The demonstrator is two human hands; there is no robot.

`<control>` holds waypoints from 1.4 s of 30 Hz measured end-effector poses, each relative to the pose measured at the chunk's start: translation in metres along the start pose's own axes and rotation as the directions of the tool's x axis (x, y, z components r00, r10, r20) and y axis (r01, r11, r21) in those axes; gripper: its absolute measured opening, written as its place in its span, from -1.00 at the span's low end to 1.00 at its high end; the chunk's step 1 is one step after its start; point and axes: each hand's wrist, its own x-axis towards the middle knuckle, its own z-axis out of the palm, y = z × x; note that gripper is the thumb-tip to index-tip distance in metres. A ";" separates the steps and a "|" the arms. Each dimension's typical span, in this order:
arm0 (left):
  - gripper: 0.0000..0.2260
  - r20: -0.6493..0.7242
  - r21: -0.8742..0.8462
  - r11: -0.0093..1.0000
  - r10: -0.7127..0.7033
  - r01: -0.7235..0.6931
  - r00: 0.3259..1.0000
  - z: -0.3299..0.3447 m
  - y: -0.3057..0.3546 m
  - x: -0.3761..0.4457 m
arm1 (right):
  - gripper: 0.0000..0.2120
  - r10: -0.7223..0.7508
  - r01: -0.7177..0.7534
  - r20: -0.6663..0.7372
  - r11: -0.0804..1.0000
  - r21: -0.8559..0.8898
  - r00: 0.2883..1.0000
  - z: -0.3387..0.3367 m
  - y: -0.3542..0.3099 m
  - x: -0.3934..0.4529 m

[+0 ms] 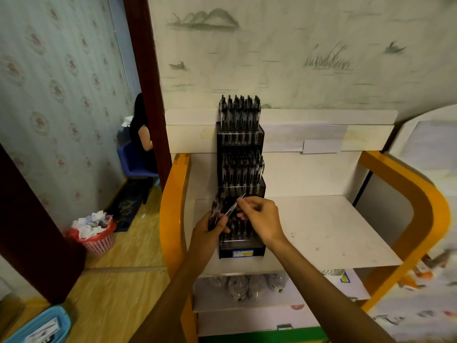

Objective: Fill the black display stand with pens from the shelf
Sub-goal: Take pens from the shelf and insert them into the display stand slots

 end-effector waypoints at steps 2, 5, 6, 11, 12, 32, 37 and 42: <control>-0.89 0.034 0.014 1.000 -0.006 0.005 0.999 0.002 0.002 -0.001 | -0.85 0.045 -0.047 0.024 0.993 0.107 0.999 -0.001 -0.002 0.001; -0.83 0.062 0.076 0.997 0.001 -0.005 0.998 0.002 0.001 -0.001 | -0.83 0.062 -0.064 0.019 0.986 0.152 0.998 -0.004 0.000 0.002; -0.82 0.052 0.100 0.995 0.004 -0.009 0.999 0.001 0.000 -0.001 | -0.82 0.063 -0.063 0.005 0.986 0.154 0.998 -0.005 0.001 0.003; -0.81 -0.116 0.192 0.981 0.029 -0.006 0.993 -0.009 -0.007 -0.002 | -0.84 0.001 -0.001 -0.047 1.000 -0.006 0.999 -0.017 0.010 0.009; -0.81 -0.143 0.203 0.979 0.043 -0.013 0.989 -0.010 -0.008 -0.002 | -0.83 -0.033 0.029 -0.041 0.995 -0.091 0.999 -0.019 0.013 0.009; -0.70 -0.191 0.162 0.984 0.107 -0.076 0.976 -0.007 0.006 -0.008 | -0.75 -0.226 0.263 0.137 0.766 -0.586 0.964 -0.017 0.027 0.003; -0.79 -0.147 0.140 0.986 0.107 -0.087 0.983 -0.007 0.002 -0.008 | -0.70 -0.052 0.162 0.177 0.704 -0.692 0.983 -0.008 0.041 0.000; -0.81 -0.140 0.089 0.995 0.065 -0.053 0.988 -0.006 0.004 -0.008 | -0.65 -0.021 0.134 0.170 0.710 -0.691 0.985 -0.007 0.044 0.001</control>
